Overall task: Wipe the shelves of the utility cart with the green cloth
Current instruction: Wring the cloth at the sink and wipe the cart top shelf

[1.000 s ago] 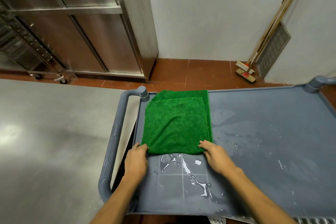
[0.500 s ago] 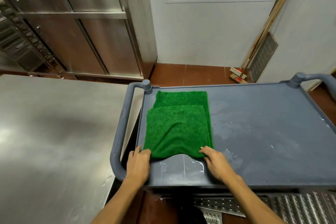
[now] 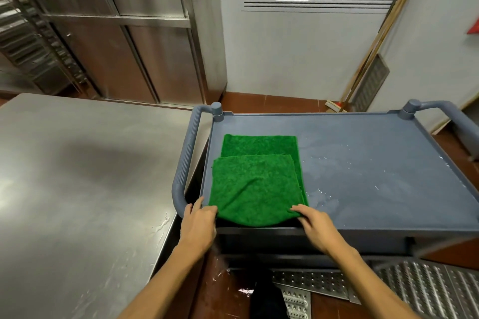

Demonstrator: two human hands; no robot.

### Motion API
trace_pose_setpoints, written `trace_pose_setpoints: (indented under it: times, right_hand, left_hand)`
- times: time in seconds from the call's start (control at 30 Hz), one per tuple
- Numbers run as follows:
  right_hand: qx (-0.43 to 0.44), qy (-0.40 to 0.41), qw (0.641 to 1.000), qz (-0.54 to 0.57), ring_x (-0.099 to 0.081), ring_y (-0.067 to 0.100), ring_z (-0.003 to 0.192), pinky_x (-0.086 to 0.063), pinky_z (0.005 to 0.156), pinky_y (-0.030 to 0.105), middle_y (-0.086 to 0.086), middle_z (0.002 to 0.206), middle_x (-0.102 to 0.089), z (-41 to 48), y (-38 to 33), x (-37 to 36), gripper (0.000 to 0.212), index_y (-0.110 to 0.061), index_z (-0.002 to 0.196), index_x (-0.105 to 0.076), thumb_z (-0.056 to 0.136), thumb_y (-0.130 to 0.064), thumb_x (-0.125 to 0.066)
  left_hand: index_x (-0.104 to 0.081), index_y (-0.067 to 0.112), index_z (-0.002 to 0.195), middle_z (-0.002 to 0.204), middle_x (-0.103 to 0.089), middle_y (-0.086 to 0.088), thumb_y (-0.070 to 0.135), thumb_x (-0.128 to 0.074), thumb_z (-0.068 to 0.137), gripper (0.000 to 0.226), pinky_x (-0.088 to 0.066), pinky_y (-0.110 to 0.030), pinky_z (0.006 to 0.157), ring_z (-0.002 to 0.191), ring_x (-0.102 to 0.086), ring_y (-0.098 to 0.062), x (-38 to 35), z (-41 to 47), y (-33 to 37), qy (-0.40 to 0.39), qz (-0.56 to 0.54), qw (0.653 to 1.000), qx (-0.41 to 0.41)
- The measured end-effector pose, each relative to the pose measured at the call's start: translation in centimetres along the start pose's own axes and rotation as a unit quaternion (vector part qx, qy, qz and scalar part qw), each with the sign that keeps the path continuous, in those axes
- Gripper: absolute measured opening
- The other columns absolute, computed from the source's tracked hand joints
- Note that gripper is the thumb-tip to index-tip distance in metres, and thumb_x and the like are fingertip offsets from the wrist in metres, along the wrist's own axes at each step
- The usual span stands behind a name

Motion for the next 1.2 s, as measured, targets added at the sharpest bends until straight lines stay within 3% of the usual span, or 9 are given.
trace_pose_setpoints:
  times: [0.13, 0.27, 0.4, 0.5, 0.6, 0.77, 0.9, 1.07, 1.2]
  right_hand:
    - [0.002, 0.020, 1.000, 0.014, -0.059, 0.021, 0.121, -0.044, 0.103, 0.030, 0.001, 0.127, -0.066, -2.3, -0.2, 1.0, 0.032, -0.020, 0.123, -0.066, 0.095, -0.008, -0.056]
    - [-0.007, 0.019, 1.000, 0.016, -0.063, 0.021, 0.115, -0.048, 0.096, 0.032, 0.000, 0.123, -0.069, -4.6, 0.1, 1.3, 0.031, -0.023, 0.122, -0.066, 0.095, -0.012, -0.056]
    - [-0.008, 0.018, 1.000, 0.023, -0.067, 0.014, 0.098, -0.050, 0.083, 0.029, -0.007, 0.110, -0.072, -6.6, 0.2, 1.5, 0.028, -0.029, 0.119, -0.066, 0.096, -0.015, -0.057]
    - [-0.008, 0.020, 0.999, 0.030, -0.061, 0.002, 0.067, -0.046, 0.066, 0.024, -0.013, 0.084, -0.070, -7.7, 0.1, 1.6, 0.027, -0.035, 0.115, -0.066, 0.096, -0.018, -0.058]
    - [-0.002, 0.024, 0.999, 0.035, -0.061, 0.007, 0.061, -0.049, 0.065, 0.029, -0.008, 0.076, -0.071, -8.6, -0.1, 2.0, 0.028, -0.043, 0.109, -0.062, 0.096, -0.019, -0.058]
    - [0.000, 0.031, 0.999, 0.030, -0.046, 0.008, 0.047, -0.036, 0.051, 0.023, -0.010, 0.052, -0.057, -10.0, -0.6, 2.7, 0.021, -0.034, 0.110, -0.066, 0.096, -0.019, -0.058]
    - [0.005, 0.039, 0.999, 0.023, -0.046, 0.010, 0.049, -0.037, 0.053, 0.026, -0.024, 0.057, -0.056, -11.0, -1.0, 3.2, 0.020, -0.031, 0.110, -0.066, 0.096, -0.020, -0.058]
    - [0.002, 0.033, 0.999, 0.033, -0.047, 0.008, 0.049, -0.036, 0.053, 0.024, -0.007, 0.051, -0.053, -12.1, -1.9, 3.8, 0.019, -0.028, 0.114, -0.064, 0.097, -0.023, -0.056]
    - [0.000, 0.012, 0.999, 0.049, -0.048, 0.009, 0.049, -0.037, 0.053, 0.022, 0.000, 0.061, -0.061, -12.9, -2.6, 4.4, 0.021, -0.025, 0.117, -0.062, 0.099, -0.026, -0.050]
  left_hand:
    - [-0.072, 0.016, 0.101, 0.112, -0.073, -0.007, 0.014, -0.054, 0.093, 0.020, -0.040, -0.044, 0.105, 0.137, -0.047, -0.030, 1.3, -1.5, 0.2, 0.019, -0.020, 0.999, -0.022]
    - [-0.074, 0.015, 0.095, 0.099, -0.071, -0.008, 0.014, -0.062, 0.086, 0.014, -0.052, -0.041, 0.083, 0.102, -0.065, -0.035, 2.5, -3.7, -0.2, 0.051, -0.051, 0.997, -0.034]
    - [-0.071, 0.024, 0.110, 0.116, -0.069, 0.000, 0.026, -0.058, 0.093, 0.022, -0.050, -0.037, 0.094, 0.114, -0.061, -0.025, 2.0, -5.8, -0.7, -0.009, -0.065, 0.997, -0.037]
    - [-0.069, 0.027, 0.111, 0.112, -0.072, 0.000, 0.028, -0.056, 0.095, 0.021, -0.050, -0.037, 0.087, 0.109, -0.063, -0.024, 2.3, -6.8, -1.2, -0.028, -0.084, 0.996, -0.015]
    - [-0.069, 0.029, 0.111, 0.110, -0.074, 0.001, 0.029, -0.057, 0.096, 0.020, -0.051, -0.036, 0.082, 0.105, -0.064, -0.024, 2.9, -7.5, -1.5, -0.028, -0.105, 0.994, 0.005]
    - [-0.069, 0.030, 0.107, 0.100, -0.074, 0.005, 0.031, -0.057, 0.096, 0.016, -0.049, -0.033, 0.075, 0.097, -0.065, -0.021, 3.4, -8.9, -1.5, -0.044, -0.137, 0.989, 0.013]
    - [-0.067, 0.031, 0.100, 0.091, -0.072, 0.007, 0.033, -0.057, 0.096, 0.011, -0.049, -0.034, 0.074, 0.090, -0.064, -0.018, 3.6, -10.1, -1.6, -0.055, -0.168, 0.984, 0.021]
    - [-0.064, 0.030, 0.091, 0.078, -0.066, 0.007, 0.031, -0.057, 0.097, 0.009, -0.039, -0.031, 0.063, 0.076, -0.059, -0.014, 4.3, -11.4, -1.2, -0.067, -0.205, 0.976, 0.031]
    - [-0.062, 0.022, 0.086, 0.078, -0.067, -0.002, 0.029, -0.053, 0.098, 0.017, -0.045, -0.036, 0.072, 0.078, -0.061, -0.019, 5.1, -12.1, -0.5, -0.103, -0.229, 0.967, 0.035]
Point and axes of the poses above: each hand's wrist, its own z-axis towards the middle knuckle, its own x-axis out of the back of the hand, y = z × x, the point moved 7 cm from there along z, towards the middle knuckle
